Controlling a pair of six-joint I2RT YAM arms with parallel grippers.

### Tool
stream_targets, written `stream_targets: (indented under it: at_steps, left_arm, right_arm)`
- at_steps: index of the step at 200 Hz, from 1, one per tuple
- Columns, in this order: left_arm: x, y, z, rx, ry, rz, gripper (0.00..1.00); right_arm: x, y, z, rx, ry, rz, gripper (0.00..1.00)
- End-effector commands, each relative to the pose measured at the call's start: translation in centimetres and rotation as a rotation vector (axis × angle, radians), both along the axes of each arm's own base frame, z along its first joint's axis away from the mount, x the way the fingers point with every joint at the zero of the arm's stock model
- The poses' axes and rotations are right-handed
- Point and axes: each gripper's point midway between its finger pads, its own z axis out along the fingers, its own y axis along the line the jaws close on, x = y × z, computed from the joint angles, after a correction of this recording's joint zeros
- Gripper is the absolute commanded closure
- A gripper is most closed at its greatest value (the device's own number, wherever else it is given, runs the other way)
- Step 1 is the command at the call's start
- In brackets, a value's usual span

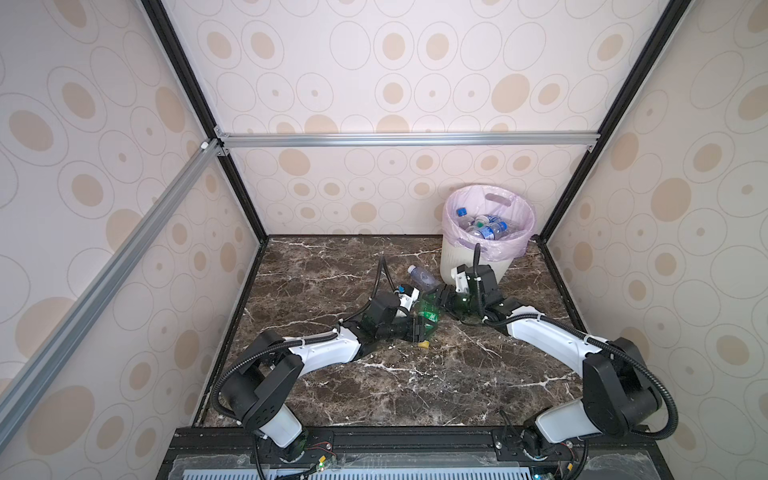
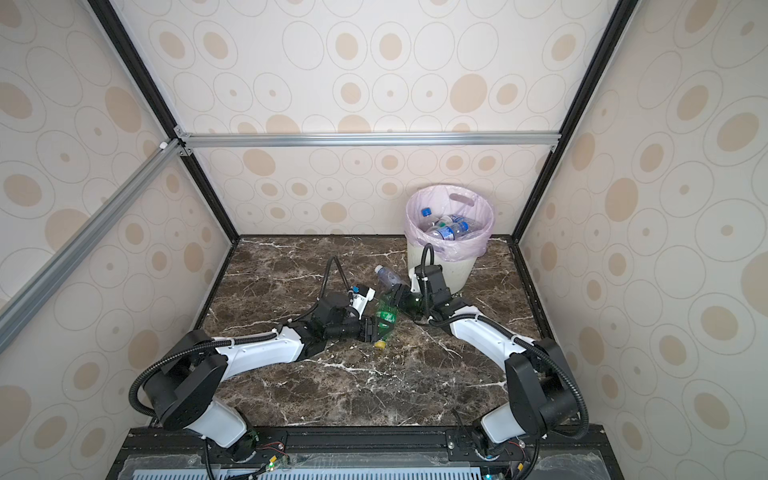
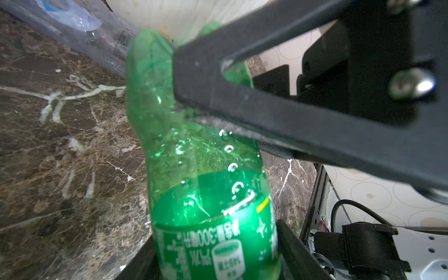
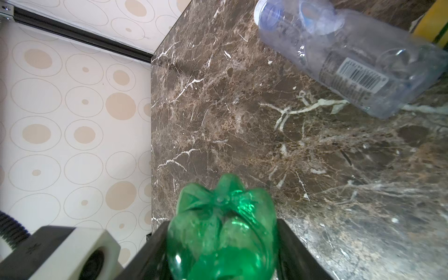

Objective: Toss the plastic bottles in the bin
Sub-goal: 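Close the right gripper on the Sprite bottle's base while the left holds its body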

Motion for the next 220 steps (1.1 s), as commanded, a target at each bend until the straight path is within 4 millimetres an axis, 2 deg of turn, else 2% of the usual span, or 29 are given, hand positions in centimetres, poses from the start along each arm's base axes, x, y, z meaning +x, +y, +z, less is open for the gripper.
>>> stream_targets:
  at_steps: [1,68,107,161,192,220]
  left_arm:
    - [0.5,-1.6,3.2,-0.086,-0.062,-0.024,0.38]
    - [0.4,-1.5,3.2,-0.087,-0.058,-0.024,0.38]
    - [0.3,-1.5,3.0,-0.089,-0.053,-0.021,0.38]
    - [0.2,-1.5,2.8,-0.084,-0.047,-0.023,0.37]
    - [0.0,-1.1,2.4,-0.063,-0.045,-0.018,0.32]
    - [-0.3,-0.3,2.2,-0.027,-0.058,-0.008,0.26]
  right_arm:
    - [-0.4,0.6,-0.9,-0.001,0.017,0.022,0.4]
    - [-0.7,0.7,-1.4,-0.008,0.022,0.026,0.29]
    - [-1.1,0.9,-1.0,-0.009,0.007,0.038,0.28]
    - [-1.1,0.1,-0.6,-0.047,-0.009,0.017,0.38]
    - [-0.9,0.0,-0.2,-0.068,-0.021,0.016,0.45]
    - [-0.4,-0.5,1.2,-0.121,-0.055,0.019,0.48]
